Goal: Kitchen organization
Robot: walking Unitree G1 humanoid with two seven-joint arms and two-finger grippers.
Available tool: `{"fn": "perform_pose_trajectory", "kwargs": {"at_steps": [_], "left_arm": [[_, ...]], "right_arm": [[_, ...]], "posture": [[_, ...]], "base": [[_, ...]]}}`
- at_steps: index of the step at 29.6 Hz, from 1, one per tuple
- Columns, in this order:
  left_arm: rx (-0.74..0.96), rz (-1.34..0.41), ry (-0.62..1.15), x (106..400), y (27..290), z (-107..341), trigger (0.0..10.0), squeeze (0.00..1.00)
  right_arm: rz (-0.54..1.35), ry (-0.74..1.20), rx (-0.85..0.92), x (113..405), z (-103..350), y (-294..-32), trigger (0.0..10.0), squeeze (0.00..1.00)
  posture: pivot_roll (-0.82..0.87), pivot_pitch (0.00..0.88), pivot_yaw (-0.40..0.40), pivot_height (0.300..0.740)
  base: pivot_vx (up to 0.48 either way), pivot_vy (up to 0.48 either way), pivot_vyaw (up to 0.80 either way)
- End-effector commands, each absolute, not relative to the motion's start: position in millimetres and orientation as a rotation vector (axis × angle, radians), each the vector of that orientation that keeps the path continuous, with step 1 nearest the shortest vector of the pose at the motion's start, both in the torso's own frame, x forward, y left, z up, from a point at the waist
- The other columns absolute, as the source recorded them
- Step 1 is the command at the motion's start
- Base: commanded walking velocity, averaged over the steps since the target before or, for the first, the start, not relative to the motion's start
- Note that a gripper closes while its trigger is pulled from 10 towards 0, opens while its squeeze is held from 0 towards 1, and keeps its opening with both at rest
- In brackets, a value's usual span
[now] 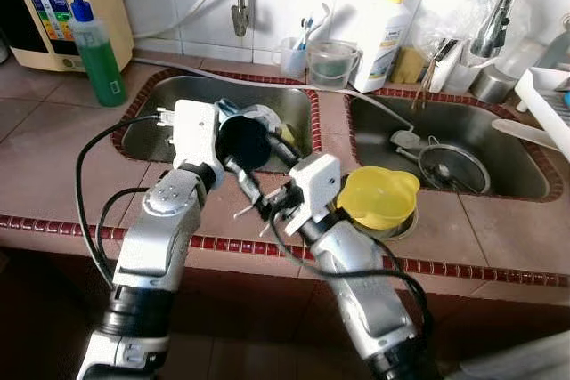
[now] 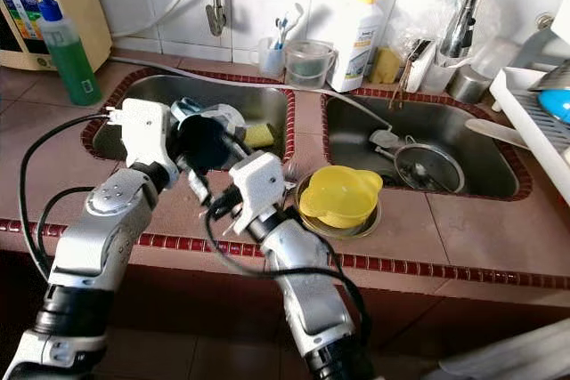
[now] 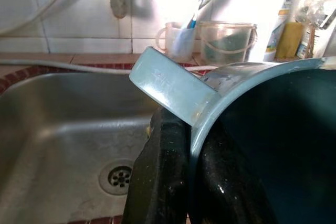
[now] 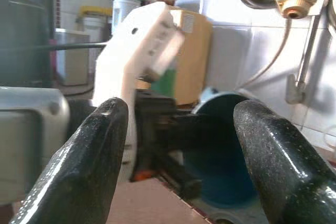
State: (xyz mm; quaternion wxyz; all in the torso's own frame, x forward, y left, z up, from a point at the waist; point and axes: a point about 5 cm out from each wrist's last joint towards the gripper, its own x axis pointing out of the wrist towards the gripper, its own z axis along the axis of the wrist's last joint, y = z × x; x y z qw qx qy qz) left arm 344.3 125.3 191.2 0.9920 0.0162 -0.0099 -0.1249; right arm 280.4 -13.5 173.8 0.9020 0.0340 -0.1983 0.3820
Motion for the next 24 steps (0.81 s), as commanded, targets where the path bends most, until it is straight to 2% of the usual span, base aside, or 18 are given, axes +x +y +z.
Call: {"fn": "perform_pose_trajectory", "kwargs": {"at_steps": [1, 5, 8, 13, 24], "left_arm": [[0.049, -0.253, -0.045, 349, 122, 197, 10.0, 0.00], [0.059, -0.243, -0.042, 354, 124, 196, 10.0, 0.00], [0.074, -0.223, -0.090, 362, 132, 202, 10.0, 0.00], [0.091, -0.222, -0.155, 366, 141, 204, 10.0, 0.00], [0.207, -0.302, -0.193, 378, 143, 197, 10.0, 0.00]], "right_arm": [[0.792, -0.428, 0.071, 279, 180, -18, 10.0, 0.00], [0.782, -0.429, 0.082, 277, 183, -23, 10.0, 0.00], [0.625, -0.425, 0.077, 282, 189, -40, 10.0, 0.00], [0.482, -0.405, 0.075, 285, 191, -60, 10.0, 0.00], [0.351, -0.281, 0.053, 282, 181, -81, 10.0, 0.00]], "posture": [[-0.07, 0.027, -0.058, 0.740], [-0.07, 0.027, -0.058, 0.740], [-0.07, 0.028, -0.055, 0.740], [-0.07, 0.028, -0.055, 0.740], [-0.08, 0.015, -0.052, 0.740]], "base": [[0.000, 0.000, 0.00], [0.000, 0.000, 0.00], [0.000, 0.000, 0.00], [0.000, 0.000, 0.00], [0.000, 0.000, 0.00]]}}
